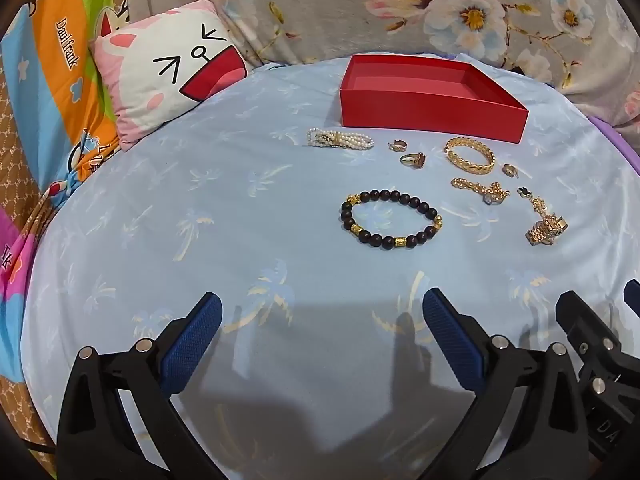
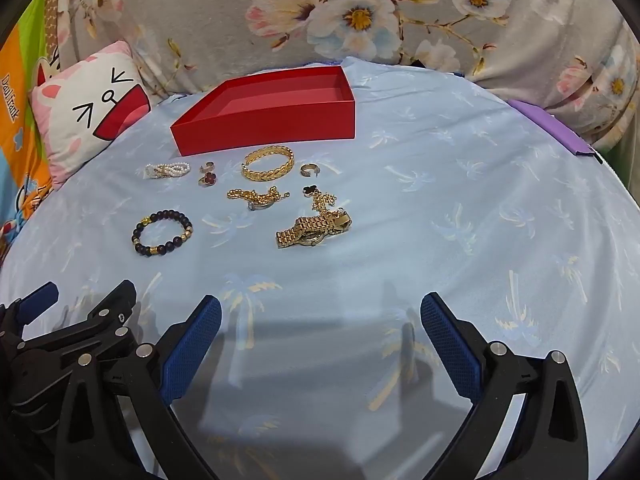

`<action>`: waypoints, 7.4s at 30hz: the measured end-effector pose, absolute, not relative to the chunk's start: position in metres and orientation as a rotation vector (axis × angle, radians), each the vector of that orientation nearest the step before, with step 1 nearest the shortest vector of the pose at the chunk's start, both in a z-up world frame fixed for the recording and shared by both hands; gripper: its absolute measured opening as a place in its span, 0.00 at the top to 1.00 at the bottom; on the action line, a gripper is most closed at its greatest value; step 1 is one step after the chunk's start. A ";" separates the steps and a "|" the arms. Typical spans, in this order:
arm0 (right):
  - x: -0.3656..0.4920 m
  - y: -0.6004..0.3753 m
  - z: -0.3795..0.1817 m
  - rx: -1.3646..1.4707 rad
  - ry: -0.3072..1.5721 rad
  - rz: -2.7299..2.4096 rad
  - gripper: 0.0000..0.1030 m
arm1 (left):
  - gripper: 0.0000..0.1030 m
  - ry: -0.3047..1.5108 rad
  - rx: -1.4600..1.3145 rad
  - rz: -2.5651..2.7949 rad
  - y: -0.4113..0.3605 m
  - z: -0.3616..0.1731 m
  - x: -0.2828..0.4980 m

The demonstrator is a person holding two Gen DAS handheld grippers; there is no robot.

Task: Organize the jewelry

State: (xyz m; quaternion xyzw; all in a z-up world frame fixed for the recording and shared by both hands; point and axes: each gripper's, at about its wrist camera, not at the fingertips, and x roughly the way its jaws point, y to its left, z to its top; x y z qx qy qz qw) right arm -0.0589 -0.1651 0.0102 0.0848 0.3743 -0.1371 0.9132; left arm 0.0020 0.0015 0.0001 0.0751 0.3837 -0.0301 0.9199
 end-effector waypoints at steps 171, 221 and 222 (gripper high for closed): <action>0.008 -0.206 0.046 0.198 0.795 -0.066 0.49 | 0.20 0.898 0.101 -0.181 0.006 -0.011 0.087; 0.029 -0.227 0.122 0.215 0.678 -0.011 0.48 | 0.93 0.575 0.114 -0.408 -0.045 0.150 0.093; 0.037 -0.229 0.125 0.213 0.672 -0.011 0.48 | 0.93 0.558 0.107 -0.403 -0.048 0.156 0.103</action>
